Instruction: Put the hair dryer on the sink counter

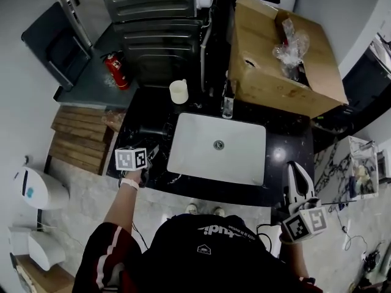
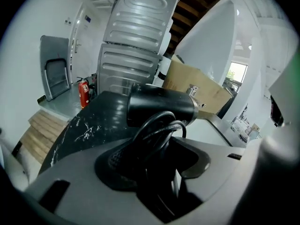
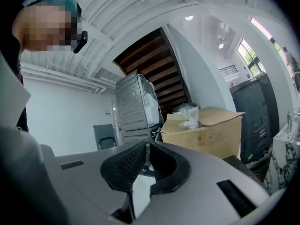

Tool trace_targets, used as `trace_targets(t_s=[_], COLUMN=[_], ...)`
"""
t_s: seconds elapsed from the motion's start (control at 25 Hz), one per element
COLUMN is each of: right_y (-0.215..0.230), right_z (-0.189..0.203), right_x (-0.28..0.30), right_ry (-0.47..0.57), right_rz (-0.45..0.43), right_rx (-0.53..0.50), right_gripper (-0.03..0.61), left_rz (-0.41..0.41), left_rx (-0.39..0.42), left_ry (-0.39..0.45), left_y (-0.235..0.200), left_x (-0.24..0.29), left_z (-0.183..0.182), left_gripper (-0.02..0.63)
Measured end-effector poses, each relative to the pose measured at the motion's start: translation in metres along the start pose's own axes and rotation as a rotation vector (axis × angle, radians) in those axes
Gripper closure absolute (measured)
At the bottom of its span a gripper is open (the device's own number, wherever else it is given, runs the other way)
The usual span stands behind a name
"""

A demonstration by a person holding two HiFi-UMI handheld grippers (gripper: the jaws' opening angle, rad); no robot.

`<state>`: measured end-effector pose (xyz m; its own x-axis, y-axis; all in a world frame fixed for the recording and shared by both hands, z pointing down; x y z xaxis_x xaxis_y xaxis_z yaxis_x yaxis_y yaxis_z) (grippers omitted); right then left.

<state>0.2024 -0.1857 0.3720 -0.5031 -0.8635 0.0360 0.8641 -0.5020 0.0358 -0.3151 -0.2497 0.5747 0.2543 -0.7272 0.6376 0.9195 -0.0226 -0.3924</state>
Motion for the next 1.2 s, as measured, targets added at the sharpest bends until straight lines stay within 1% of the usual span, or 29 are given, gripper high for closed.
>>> trace_targets(t_s=[0.12, 0.24, 0.36, 0.6, 0.84, 0.96, 1.08, 1.2], right_y=[-0.001, -0.002, -0.003, -0.005, -0.004, -0.006, -0.004, -0.003], right_z=[0.001, 0.005, 0.007, 0.011, 0.015, 0.014, 0.013, 0.013], right_x=[0.001, 0.001, 0.001, 0.001, 0.0, 0.002, 0.003, 0.003], right_ry=[-0.005, -0.011, -0.023, -0.031, -0.03, -0.025, -0.019, -0.016], right_rz=[0.004, 0.006, 0.01, 0.017, 0.019, 0.014, 0.014, 0.014], right_rx=[0.0, 0.003, 0.007, 0.013, 0.027, 0.029, 0.032, 0.033], right_gripper=[0.538, 0.537, 0.537, 0.538, 0.538, 0.538, 0.537, 0.537], left_rz=[-0.024, -0.045, -0.062, -0.111, -0.135, -0.155, -0.159, -0.158], left_rx=[-0.05, -0.071, -0.065, -0.024, 0.011, 0.027, 0.037, 0.05], left_ry=[-0.062, -0.113, -0.166, -0.249, -0.268, -0.266, -0.254, -0.227], left_y=[-0.014, -0.022, -0.025, -0.022, -0.018, -0.019, -0.021, -0.02], left_x=[0.015, 0.026, 0.035, 0.048, 0.051, 0.05, 0.045, 0.036], left_z=[0.005, 0.011, 0.016, 0.018, 0.019, 0.02, 0.02, 0.021], left_gripper=[0.387, 0.387, 0.387, 0.387, 0.376, 0.334, 0.29, 0.281])
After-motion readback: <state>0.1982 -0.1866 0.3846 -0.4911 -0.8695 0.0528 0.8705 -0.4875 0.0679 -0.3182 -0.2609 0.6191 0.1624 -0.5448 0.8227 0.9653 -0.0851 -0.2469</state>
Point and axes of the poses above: the fingertips, and each gripper's own axes: x forward along the fingers, y to its right, z out of its underside, the point moved 10 cm from there along -x, backward along the fingers, and after that the axes turned 9 degrees about -x, right-handed, at the moved point
